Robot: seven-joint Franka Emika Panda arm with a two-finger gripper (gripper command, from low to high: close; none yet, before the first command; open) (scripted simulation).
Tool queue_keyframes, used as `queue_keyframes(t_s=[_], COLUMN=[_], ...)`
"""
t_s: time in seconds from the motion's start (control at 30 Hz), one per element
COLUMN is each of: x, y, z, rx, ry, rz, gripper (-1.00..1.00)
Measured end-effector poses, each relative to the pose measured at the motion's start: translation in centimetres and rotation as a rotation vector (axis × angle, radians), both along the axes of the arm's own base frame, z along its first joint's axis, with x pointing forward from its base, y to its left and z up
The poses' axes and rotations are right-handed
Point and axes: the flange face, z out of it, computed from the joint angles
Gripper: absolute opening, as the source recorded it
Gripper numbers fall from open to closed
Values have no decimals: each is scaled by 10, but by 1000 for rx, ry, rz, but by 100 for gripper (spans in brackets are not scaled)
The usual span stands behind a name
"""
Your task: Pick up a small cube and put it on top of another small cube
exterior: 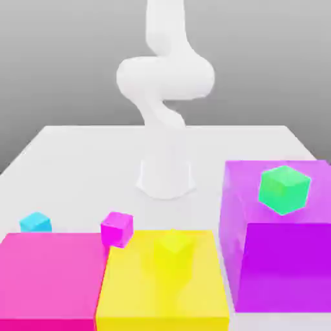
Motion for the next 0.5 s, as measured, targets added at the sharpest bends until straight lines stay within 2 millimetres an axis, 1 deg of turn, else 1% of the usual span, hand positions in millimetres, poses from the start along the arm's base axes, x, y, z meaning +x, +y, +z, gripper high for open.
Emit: queue_keyframes(t_s=[0.03,0.1,0.17,0.23,0.3,0.37,0.43,0.5], x=[11,27,36,39,37,29,16,-2], y=[-16,-48,-80,-111,-141,-170,-196,-221], z=[-20,-60,-99,-138,-178,-218,-258,-297], rx=[43,120,192,261,328,393,454,513], ry=[30,82,129,172,212,249,282,312], rz=[-74,-214,-353,-495,-640,-788,-938,-1092], gripper=[0,0,0,0,0,0,0,0])
